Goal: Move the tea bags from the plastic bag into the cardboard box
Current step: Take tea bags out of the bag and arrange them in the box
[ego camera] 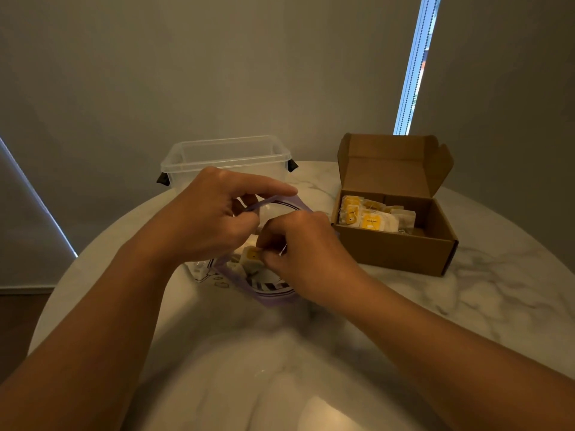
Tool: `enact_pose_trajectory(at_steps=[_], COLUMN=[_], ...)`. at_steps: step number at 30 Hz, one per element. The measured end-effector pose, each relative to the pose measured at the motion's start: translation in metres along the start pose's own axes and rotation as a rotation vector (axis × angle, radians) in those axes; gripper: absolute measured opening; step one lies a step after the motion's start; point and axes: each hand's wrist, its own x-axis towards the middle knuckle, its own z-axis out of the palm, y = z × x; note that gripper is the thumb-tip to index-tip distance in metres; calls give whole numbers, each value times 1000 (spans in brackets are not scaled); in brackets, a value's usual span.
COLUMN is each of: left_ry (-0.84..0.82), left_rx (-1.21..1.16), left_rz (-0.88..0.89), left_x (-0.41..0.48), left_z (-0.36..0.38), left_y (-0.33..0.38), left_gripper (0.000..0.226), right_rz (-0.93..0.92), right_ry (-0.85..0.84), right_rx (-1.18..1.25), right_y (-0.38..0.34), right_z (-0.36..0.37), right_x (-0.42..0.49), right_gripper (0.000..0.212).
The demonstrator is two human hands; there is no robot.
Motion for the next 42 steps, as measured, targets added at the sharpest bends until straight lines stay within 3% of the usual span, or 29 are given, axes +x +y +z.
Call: enact_pose_trajectory(at_steps=[5,10,14,20,26,31,34,38,42], left_ry=[-1,7,-1,8,11,1,-6,-17,-18], left_rx=[-7,-12,-16,-22,-25,-23,-21,-15,-19], left_rz=[-5,-10,-10,5,23,20,18,32,35], left_x=[1,1,1,0,0,0,0,0,1], left_z=[0,1,0,1,1,3,2,3,2], left_y=[0,0,-2,-4,-3,-6,-7,-6,-5], left_gripper=[52,50,51,50,51,50,50,50,50], right_rz=[65,82,29,16,113,255,349,405,406], right_ry=[20,-139,-155,-8,183,293,362,311,268], right_rx=[174,414,514,676,686,546,287,-82,-233], right_y=[7,19,27,46,86,122,137,144,144], right_z=[-31,-67,-85,-113,-141,-148,-144,-137,-134], right_x=[-12,-17,-18,-20,-24,-28,-27,-24,-21], right_gripper=[14,14,14,20,24,23,19,20,20])
